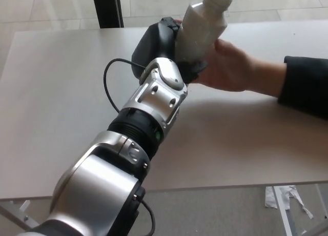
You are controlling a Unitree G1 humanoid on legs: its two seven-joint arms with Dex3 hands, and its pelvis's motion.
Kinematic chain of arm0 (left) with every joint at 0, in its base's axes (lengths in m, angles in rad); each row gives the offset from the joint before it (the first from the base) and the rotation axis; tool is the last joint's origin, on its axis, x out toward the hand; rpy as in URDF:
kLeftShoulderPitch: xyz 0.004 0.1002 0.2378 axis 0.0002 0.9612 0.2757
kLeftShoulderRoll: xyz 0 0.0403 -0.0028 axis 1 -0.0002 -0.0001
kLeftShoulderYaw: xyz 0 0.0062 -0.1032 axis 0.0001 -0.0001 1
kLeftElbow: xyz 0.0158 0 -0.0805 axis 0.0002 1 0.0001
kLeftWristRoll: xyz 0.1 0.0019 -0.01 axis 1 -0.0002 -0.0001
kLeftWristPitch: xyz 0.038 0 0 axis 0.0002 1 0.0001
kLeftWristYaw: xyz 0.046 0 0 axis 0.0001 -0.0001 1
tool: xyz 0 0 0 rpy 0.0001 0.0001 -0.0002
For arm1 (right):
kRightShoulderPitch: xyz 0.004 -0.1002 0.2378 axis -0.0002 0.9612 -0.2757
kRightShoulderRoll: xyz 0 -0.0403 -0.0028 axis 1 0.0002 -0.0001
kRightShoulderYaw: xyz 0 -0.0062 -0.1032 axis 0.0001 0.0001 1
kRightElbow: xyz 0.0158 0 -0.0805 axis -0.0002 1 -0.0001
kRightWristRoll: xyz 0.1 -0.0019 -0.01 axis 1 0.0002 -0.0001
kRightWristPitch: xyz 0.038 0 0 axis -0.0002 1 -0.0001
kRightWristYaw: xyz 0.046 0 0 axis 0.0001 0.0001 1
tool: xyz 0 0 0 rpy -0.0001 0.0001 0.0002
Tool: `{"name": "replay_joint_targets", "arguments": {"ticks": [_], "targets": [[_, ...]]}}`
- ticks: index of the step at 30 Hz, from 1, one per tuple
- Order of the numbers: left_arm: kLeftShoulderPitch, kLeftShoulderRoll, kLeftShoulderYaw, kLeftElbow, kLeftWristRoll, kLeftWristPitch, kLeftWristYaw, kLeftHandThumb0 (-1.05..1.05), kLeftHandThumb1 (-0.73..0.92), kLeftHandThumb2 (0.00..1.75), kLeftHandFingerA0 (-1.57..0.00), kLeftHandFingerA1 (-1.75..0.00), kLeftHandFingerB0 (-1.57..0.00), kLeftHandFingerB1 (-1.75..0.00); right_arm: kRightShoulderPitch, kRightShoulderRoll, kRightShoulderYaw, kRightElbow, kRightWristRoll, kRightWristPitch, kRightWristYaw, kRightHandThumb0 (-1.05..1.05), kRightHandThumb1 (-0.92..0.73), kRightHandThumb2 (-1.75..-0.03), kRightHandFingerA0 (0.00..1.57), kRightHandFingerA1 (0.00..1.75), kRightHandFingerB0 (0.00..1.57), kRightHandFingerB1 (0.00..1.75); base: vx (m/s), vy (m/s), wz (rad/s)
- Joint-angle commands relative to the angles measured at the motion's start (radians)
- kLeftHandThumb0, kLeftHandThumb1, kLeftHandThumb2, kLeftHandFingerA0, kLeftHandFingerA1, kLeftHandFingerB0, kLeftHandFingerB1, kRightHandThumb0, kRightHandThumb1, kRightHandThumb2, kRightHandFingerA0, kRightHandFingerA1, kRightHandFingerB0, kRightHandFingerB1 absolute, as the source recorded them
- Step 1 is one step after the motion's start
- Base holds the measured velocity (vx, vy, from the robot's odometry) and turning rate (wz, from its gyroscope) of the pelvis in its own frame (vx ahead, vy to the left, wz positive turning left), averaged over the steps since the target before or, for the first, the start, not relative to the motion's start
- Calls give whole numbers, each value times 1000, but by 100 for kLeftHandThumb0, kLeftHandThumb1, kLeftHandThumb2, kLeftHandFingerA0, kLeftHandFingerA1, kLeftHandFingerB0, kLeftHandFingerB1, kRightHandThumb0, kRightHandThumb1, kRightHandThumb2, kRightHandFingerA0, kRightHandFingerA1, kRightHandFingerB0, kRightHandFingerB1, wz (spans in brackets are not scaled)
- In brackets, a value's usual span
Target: Pick up a bottle and hand it
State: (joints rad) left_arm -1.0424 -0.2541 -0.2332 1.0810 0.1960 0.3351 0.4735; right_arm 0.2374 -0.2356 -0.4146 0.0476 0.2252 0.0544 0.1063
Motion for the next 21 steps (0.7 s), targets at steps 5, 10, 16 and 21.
{"name": "replay_joint_targets", "arguments": {"ticks": [5, 10, 16, 21], "targets": [[-58, -223, -151, 97, 59, 133, -175, -23, 64, 65, -80, -159, -10, -38, -7, -10, 3, -16, -2, 32, -7, -61, -68, -60, 41, 73, 42, 60, 0, 0, 0], [-81, -219, -151, 103, 22, 193, -259, -73, 42, 74, 0, -29, 0, 0, -5, -6, 0, -21, -7, 28, -22, -61, -66, -60, 40, 74, 40, 57, 0, 0, 0], [-87, -214, -133, 83, -2, 206, -244, -80, 39, 73, 0, -24, 0, 0, -7, -4, -3, -14, -4, 22, -22, -60, -65, -61, 41, 74, 39, 53, 0, 0, 0], [-91, -210, -152, 74, 12, 201, -236, -78, 39, 74, 0, -30, 0, 0, -5, -5, -8, -10, 1, 20, -20, -60, -66, -61, 40, 71, 38, 51, 0, 0, 0]]}}
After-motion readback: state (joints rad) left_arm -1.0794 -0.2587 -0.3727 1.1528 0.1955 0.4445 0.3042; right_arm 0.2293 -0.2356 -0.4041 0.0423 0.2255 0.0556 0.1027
